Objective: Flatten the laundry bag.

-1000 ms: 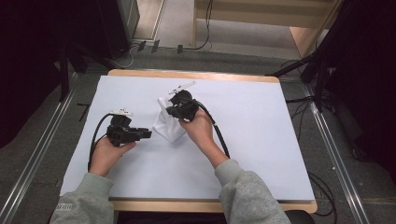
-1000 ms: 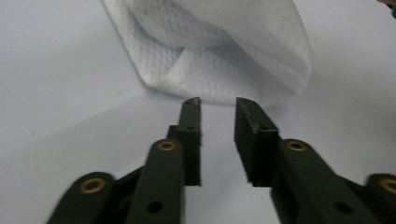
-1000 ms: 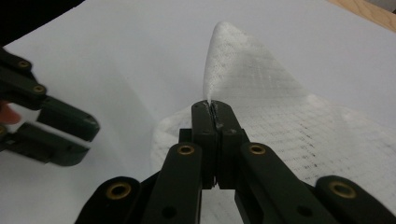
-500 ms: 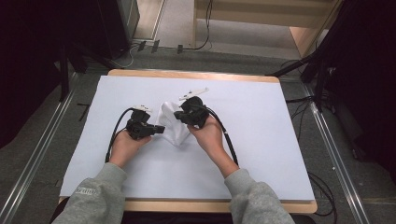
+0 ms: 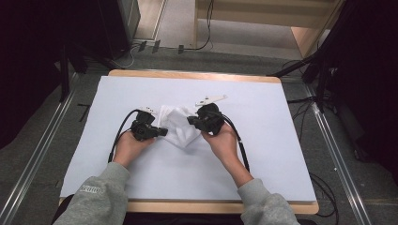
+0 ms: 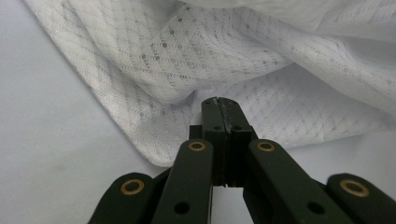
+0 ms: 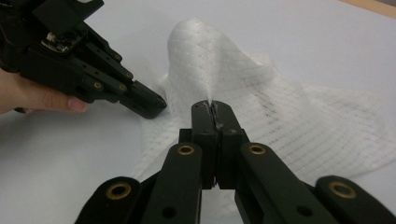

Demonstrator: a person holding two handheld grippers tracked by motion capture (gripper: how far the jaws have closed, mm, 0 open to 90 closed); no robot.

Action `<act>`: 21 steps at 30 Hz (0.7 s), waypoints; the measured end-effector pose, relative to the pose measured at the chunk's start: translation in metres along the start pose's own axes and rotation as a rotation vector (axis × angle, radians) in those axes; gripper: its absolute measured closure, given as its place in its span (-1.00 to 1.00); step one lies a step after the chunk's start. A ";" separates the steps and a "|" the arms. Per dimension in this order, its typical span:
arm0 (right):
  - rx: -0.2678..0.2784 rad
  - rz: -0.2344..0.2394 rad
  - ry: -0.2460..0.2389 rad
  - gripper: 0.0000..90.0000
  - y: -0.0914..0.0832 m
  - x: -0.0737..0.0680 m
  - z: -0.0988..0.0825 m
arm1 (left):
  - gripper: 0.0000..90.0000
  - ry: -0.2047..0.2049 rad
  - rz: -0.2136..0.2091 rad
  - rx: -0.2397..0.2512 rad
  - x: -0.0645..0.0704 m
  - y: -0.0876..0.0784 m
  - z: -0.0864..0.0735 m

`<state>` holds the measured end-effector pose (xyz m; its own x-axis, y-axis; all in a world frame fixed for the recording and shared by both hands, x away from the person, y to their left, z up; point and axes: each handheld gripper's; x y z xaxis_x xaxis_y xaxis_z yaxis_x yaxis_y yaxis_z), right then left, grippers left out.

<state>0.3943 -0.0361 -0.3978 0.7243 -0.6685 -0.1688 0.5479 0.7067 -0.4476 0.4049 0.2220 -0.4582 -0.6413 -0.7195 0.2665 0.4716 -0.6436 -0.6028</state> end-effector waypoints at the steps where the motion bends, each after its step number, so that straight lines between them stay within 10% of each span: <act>1: 0.005 -0.008 0.000 1.00 -0.006 0.002 -0.003 | 1.00 0.002 0.000 -0.001 0.000 0.000 0.000; 21: -0.036 -0.047 0.033 1.00 -0.051 0.017 -0.054 | 1.00 0.004 -0.003 0.014 -0.001 -0.001 -0.002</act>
<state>0.3554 -0.0961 -0.4253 0.6833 -0.7088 -0.1755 0.5653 0.6656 -0.4873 0.4034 0.2236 -0.4597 -0.6450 -0.7168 0.2649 0.4784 -0.6491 -0.5914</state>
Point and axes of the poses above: each handheld gripper's, and its own axes: y roughly forward along the jaws, z roughly out of its top, x roughly to its right, and after that the axes turned 13 degrees about x, right-handed
